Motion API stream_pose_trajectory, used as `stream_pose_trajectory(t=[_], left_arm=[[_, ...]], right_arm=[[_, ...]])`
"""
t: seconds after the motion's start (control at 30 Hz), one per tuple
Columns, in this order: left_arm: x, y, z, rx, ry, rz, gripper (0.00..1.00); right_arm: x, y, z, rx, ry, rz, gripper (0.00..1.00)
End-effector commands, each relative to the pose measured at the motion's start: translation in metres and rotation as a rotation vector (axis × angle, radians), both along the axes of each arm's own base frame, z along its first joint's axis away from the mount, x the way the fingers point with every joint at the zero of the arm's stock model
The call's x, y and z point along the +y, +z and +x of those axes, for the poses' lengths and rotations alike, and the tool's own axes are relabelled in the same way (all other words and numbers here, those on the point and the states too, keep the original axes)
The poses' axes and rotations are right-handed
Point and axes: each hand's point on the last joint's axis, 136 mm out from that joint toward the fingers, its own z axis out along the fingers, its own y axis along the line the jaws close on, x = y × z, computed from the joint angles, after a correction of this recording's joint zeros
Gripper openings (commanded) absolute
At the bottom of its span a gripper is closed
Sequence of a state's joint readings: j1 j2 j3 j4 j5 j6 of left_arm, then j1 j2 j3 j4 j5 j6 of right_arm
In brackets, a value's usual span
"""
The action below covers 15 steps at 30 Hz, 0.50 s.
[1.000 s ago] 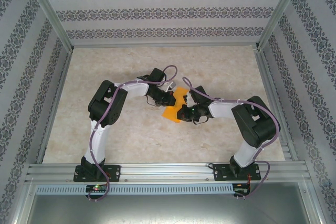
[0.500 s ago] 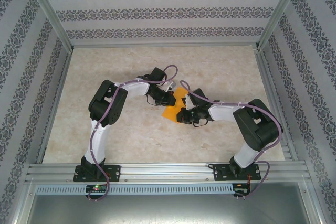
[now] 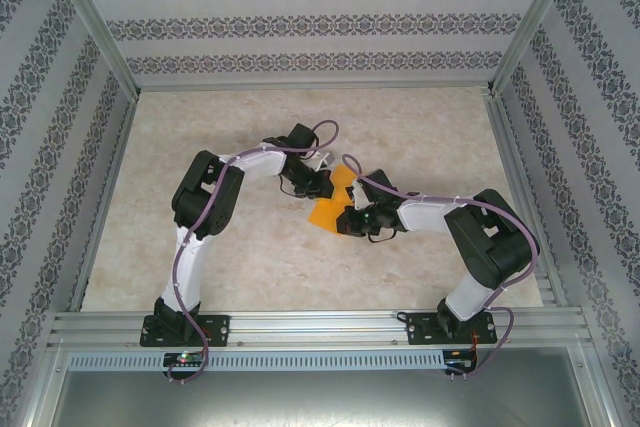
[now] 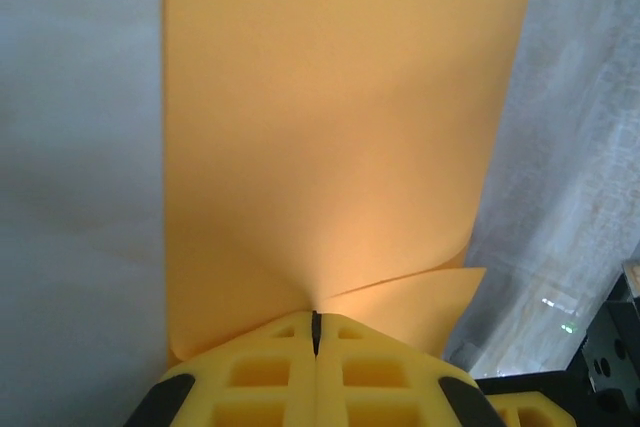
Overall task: Fold a paper plane with a square sheet of paper (pick it up from the middle)
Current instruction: Fold the triangle a second time at the center of the table.
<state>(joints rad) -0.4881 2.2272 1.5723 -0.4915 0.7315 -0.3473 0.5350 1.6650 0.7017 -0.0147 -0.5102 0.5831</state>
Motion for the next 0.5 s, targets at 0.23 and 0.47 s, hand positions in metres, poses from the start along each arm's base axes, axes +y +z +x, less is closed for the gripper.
stream_pose_trajectory(t=[0.23, 0.47], left_arm=[[0.026, 0.009, 0.038, -0.076, 0.066, 0.103, 0.07], [0.029, 0.045, 0.027, -0.132, 0.081, 0.067, 0.07]], right_arm=[[-0.025, -0.034, -0.050, 0.178, 0.041, -0.135, 0.02], [-0.022, -0.026, -0.044, 0.154, 0.045, -0.119, 0.03]])
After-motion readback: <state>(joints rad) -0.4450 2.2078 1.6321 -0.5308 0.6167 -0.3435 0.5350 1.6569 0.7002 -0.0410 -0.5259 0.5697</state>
